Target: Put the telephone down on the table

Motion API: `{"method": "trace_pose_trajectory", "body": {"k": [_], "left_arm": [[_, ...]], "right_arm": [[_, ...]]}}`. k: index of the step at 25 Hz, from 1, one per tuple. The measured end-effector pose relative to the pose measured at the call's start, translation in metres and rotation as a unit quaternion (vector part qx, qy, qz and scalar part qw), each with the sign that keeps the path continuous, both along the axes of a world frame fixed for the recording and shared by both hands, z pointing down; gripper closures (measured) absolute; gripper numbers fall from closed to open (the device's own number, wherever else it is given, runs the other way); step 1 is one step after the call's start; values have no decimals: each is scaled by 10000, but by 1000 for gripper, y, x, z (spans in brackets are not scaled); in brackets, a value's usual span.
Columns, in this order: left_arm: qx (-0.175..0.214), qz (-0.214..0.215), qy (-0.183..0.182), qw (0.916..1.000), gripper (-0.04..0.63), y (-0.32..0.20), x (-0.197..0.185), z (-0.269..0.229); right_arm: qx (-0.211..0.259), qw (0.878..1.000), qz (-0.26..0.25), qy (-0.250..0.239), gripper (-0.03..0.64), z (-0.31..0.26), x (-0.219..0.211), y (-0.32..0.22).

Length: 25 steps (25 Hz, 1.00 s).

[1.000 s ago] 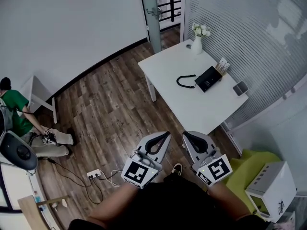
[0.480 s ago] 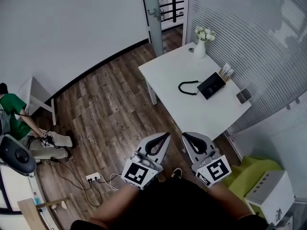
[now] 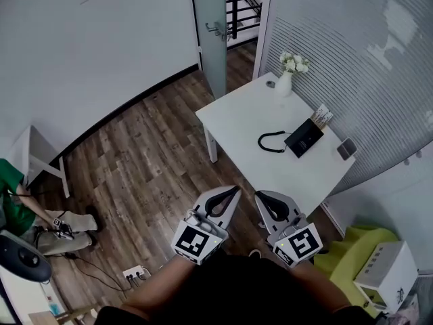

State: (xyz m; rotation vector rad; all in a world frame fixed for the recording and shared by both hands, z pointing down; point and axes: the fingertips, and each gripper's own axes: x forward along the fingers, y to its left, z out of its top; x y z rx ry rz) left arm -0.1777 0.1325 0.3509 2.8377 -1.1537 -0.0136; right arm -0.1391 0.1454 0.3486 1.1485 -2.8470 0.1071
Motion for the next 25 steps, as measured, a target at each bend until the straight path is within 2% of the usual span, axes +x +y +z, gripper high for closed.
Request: {"method": "trace_pose_trajectory", "body": {"k": [4,7,13,19,25], "left_arm": [[13,297,0,9996,589,-32,-36,0],[-30,590,-130,9982,588,-51,-61,4],[-183,1078,-105,9939,588,-81,-83,16],[-222,1388,-11,9901,589,-111,-70,17],[-253,1532,-186,9877,588,-152,-51,24]], "right_arm": [[-18,9996,276,3,595,0,-38,-31],[-34,9983,574,-14,595,0,-61,-49],[-122,9939,1097,57,595,8,-81,-72],[-229,9876,1553,41,595,14,-62,-98],[-198,9826,1843,-62,595,18,-27,-135]]}}
